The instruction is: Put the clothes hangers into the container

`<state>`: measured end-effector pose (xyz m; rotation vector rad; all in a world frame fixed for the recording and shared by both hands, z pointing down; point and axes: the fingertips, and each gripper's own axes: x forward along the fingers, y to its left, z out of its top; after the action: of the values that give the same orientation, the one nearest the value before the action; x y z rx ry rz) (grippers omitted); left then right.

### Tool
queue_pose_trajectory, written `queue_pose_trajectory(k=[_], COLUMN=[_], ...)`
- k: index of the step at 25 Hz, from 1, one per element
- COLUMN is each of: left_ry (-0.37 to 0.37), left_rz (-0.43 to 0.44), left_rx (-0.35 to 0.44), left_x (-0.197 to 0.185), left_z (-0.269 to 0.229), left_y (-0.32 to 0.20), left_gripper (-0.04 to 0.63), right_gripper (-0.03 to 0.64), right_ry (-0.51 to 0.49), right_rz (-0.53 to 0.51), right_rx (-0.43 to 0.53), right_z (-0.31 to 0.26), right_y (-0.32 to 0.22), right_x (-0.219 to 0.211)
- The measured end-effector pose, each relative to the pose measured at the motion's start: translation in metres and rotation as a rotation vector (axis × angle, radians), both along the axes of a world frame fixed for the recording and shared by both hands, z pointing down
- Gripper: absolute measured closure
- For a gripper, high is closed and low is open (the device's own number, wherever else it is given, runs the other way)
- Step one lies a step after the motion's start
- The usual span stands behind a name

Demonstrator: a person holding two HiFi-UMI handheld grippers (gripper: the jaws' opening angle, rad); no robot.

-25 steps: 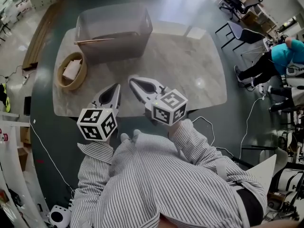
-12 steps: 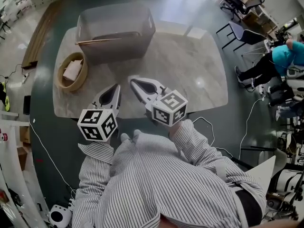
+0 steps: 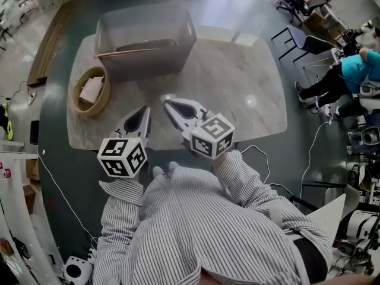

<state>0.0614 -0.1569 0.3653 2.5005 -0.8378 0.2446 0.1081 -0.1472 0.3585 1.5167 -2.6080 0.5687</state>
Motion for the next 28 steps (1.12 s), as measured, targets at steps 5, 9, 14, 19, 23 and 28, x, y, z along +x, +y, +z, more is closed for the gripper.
queue_pose_trajectory(k=[5, 9, 14, 19, 23, 28], left_ry=[-0.002, -0.001, -0.002, -0.007, -0.008, -0.006], left_rz=[0.001, 0.001, -0.001, 0.001, -0.003, 0.003], left_rx=[-0.004, -0.007, -0.012, -0.012, -0.013, -0.008], left_x=[0.002, 0.005, 0.005, 0.005, 0.005, 0.009], left_z=[0.003, 0.005, 0.008, 0.01, 0.009, 0.007], left_y=[-0.003, -0.005, -0.01, -0.011, -0.015, -0.023], left_gripper=[0.586, 0.586, 0.586, 0.586, 0.586, 0.586], right_gripper=[0.602, 0.602, 0.603, 0.603, 0.603, 0.603], right_ry=[0.005, 0.013, 0.02, 0.026, 0.028, 0.031], right_rz=[0.003, 0.003, 0.002, 0.001, 0.0, 0.009], right_rx=[-0.01, -0.011, -0.019, -0.019, -0.022, -0.026], right_z=[0.004, 0.007, 0.011, 0.011, 0.012, 0.012], right_y=[-0.004, -0.006, -0.011, -0.012, -0.016, -0.023], right_x=[0.003, 0.006, 0.007, 0.006, 0.007, 0.013])
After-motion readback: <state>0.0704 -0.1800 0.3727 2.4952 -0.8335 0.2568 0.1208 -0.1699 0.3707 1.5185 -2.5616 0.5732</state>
